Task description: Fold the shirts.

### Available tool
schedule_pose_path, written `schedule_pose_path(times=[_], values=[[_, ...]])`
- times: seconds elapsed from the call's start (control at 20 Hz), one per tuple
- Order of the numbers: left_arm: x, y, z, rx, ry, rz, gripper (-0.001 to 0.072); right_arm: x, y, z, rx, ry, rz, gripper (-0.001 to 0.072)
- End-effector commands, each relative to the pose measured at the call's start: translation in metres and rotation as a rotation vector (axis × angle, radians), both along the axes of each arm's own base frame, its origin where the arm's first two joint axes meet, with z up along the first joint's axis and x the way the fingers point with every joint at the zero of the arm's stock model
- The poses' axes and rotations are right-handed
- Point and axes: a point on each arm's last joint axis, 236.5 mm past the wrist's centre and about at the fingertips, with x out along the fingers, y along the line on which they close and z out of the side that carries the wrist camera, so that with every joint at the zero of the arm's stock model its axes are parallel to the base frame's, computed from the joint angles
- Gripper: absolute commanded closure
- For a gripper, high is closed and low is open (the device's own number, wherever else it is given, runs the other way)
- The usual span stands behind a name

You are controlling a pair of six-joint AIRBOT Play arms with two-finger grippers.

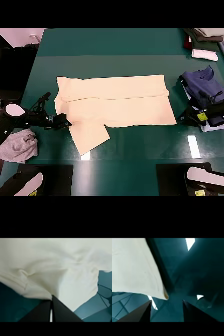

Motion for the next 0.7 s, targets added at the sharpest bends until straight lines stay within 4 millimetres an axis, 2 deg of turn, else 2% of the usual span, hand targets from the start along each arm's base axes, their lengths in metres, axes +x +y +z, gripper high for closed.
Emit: schedule_pose_path(times=[0.0,0.2,0.3,0.35,0.4,0.55,0.65], values=[[-0.001,-0.001,0.001,-0.002,0.001,-0.006,0.0682,0.004,0.011,-0.011,0.082,-0.007,-0.045,0.0334],[-0.001,-0.001,0.001,-0.002,0.002,-0.006,0.0683,0.002,0.025,-0.018,0.099,0.024,0.000,0.0370],[-0.003,-0.001,0.001,-0.005,0.008,-0.011,0.0683,0.003,0.030,-0.019,0.086,0.014,0.036,0.0450],[-0.004,-0.002,0.001,-0.006,0.013,-0.016,0.0682,0.004,0.031,-0.019,0.084,0.002,0.053,0.0613],[-0.006,-0.002,0.001,-0.007,0.018,-0.022,0.0683,0.004,0.031,-0.018,0.081,-0.011,0.067,0.0699],[-0.022,-0.002,-0.001,0.002,0.059,-0.079,0.0684,0.006,0.023,-0.007,0.024,-0.056,0.083,0.0702],[-0.042,-0.002,-0.002,0.007,0.125,-0.137,0.0686,-0.007,0.011,0.007,-0.059,-0.066,0.135,0.0702]])
